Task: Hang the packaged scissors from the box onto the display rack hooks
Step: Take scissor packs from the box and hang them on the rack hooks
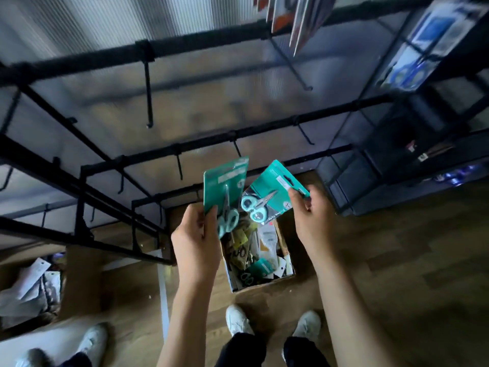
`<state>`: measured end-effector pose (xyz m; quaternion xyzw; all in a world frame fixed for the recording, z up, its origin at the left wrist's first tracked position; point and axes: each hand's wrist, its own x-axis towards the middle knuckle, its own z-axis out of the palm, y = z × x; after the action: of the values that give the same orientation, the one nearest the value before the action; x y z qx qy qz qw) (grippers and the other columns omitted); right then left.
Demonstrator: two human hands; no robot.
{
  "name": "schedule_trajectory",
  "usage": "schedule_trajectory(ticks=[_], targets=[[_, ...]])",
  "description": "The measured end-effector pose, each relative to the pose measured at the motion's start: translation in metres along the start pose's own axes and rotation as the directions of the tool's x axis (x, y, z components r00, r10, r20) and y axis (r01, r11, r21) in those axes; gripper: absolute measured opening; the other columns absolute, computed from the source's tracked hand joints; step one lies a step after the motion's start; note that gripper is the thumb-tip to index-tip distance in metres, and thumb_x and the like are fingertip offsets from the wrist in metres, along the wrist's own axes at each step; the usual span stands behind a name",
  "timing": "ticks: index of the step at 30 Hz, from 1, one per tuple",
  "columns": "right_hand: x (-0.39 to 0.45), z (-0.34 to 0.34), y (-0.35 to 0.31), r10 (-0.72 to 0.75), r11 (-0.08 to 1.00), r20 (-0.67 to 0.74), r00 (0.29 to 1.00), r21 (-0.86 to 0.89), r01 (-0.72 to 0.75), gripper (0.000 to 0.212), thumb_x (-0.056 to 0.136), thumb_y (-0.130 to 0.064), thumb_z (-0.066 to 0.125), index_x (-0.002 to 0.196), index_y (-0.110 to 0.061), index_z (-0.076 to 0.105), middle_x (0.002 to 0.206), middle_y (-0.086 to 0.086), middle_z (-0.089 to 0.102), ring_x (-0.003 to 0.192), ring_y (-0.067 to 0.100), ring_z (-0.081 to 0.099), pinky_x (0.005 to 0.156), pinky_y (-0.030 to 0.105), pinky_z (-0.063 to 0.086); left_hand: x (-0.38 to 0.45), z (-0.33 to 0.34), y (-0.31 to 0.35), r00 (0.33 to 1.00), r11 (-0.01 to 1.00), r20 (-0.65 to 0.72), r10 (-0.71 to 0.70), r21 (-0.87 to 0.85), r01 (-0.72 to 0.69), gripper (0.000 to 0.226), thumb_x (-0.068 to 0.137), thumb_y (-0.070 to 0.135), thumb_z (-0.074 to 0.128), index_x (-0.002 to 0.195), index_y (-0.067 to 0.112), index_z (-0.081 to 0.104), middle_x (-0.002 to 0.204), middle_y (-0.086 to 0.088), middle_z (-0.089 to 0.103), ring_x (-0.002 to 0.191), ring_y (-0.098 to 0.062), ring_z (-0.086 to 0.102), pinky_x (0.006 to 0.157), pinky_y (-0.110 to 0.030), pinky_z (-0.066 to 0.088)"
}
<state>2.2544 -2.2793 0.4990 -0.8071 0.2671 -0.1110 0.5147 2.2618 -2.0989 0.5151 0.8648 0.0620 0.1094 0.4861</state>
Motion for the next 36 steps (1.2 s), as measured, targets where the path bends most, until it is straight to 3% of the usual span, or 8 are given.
schedule_trajectory(ticks=[9, 12, 15, 18, 22, 28, 32, 36], targets=[[-0.009, -0.044, -0.059, -0.034, 0.986, -0.107, 0.994, 0.157, 0.050, 0.020, 0.094, -0.032, 0.053, 0.101, -0.013, 0.054, 0.113, 0.006, 0.065, 0.094, 0.011, 0.065, 0.052, 0.007, 0.046, 0.025, -0.023, 0.061, 0.989, 0.974, -0.080, 0.126, -0.178, -0.138, 0.013, 0.092, 0.009, 0.056, 0.082, 0.016, 0.053, 0.070, 0.013, 0.058, 0.061, 0.004, 0.056, 0.053, -0.010, 0.040], [-0.003, -0.064, -0.065, -0.094, 0.982, -0.143, 0.985, 0.151, 0.115, 0.022, 0.092, -0.033, 0.055, 0.097, -0.012, 0.057, 0.109, 0.010, 0.068, 0.090, 0.011, 0.065, 0.055, 0.008, 0.046, 0.027, -0.017, 0.082, 0.987, 0.950, -0.094, 0.134, -0.271, -0.155, 0.010, 0.093, 0.005, 0.052, 0.090, 0.015, 0.053, 0.078, 0.010, 0.059, 0.067, 0.002, 0.057, 0.058, -0.009, 0.042], [0.006, -0.084, -0.076, -0.162, 0.972, -0.135, 0.977, 0.150, 0.182, 0.037, 0.085, -0.044, 0.053, 0.092, -0.008, 0.057, 0.102, 0.008, 0.070, 0.084, 0.005, 0.067, 0.058, 0.022, 0.053, 0.025, -0.009, 0.109, 0.983, 0.897, -0.146, 0.109, -0.412, -0.160, 0.022, 0.094, 0.000, 0.049, 0.085, 0.020, 0.049, 0.079, 0.003, 0.057, 0.067, 0.003, 0.055, 0.061, -0.008, 0.042], [0.014, -0.100, -0.090, -0.245, 0.954, -0.128, 0.961, 0.146, 0.263, 0.034, 0.085, -0.043, 0.052, 0.082, -0.009, 0.053, 0.100, 0.005, 0.070, 0.081, 0.000, 0.065, 0.052, 0.013, 0.048, 0.025, -0.005, 0.130, 0.976, 0.866, -0.201, 0.084, -0.471, -0.172, 0.024, 0.094, 0.000, 0.048, 0.085, 0.021, 0.047, 0.080, 0.003, 0.057, 0.067, 0.006, 0.056, 0.060, -0.006, 0.044], [0.021, -0.106, -0.106, -0.337, 0.927, -0.086, 0.938, 0.143, 0.346, 0.026, 0.092, -0.024, 0.056, 0.079, -0.002, 0.050, 0.105, 0.007, 0.067, 0.089, 0.008, 0.066, 0.046, 0.009, 0.043, 0.026, -0.005, 0.142, 0.957, 0.857, -0.284, 0.065, -0.474, -0.199, 0.020, 0.094, 0.005, 0.053, 0.088, 0.025, 0.049, 0.086, 0.006, 0.060, 0.071, 0.007, 0.058, 0.064, -0.007, 0.046], [0.026, -0.085, -0.117, -0.369, 0.920, 0.057, 0.928, 0.168, 0.355, 0.032, 0.091, -0.030, 0.057, 0.084, 0.000, 0.053, 0.093, -0.011, 0.064, 0.078, -0.017, 0.061, 0.058, 0.047, 0.057, 0.024, -0.020, 0.131, 0.950, 0.873, -0.312, 0.017, -0.459, -0.166, 0.006, 0.093, 0.020, 0.057, 0.098, 0.022, 0.055, 0.093, 0.006, 0.067, 0.083, -0.008, 0.065, 0.070, -0.026, 0.054], [0.021, -0.065, -0.135, -0.406, 0.909, 0.146, 0.902, 0.164, 0.382, 0.027, 0.092, -0.031, 0.055, 0.090, -0.005, 0.056, 0.091, -0.015, 0.061, 0.079, -0.016, 0.060, 0.062, 0.043, 0.058, 0.035, -0.040, 0.122, 0.938, 0.886, -0.347, 0.013, -0.431, -0.172, 0.012, 0.093, 0.026, 0.055, 0.101, 0.016, 0.054, 0.093, 0.000, 0.066, 0.079, -0.010, 0.064, 0.063, -0.024, 0.052], [0.018, -0.036, -0.156, -0.482, 0.875, 0.183, 0.857, 0.157, 0.459, 0.025, 0.093, -0.032, 0.055, 0.094, -0.007, 0.058, 0.093, -0.009, 0.063, 0.082, 0.000, 0.065, 0.063, 0.041, 0.058, 0.054, -0.064, 0.105, 0.913, 0.926, -0.406, 0.051, -0.323, -0.196, 0.016, 0.094, 0.025, 0.055, 0.081, 0.020, 0.048, 0.073, 0.003, 0.055, 0.060, -0.003, 0.048, 0.056, -0.022, 0.041]])
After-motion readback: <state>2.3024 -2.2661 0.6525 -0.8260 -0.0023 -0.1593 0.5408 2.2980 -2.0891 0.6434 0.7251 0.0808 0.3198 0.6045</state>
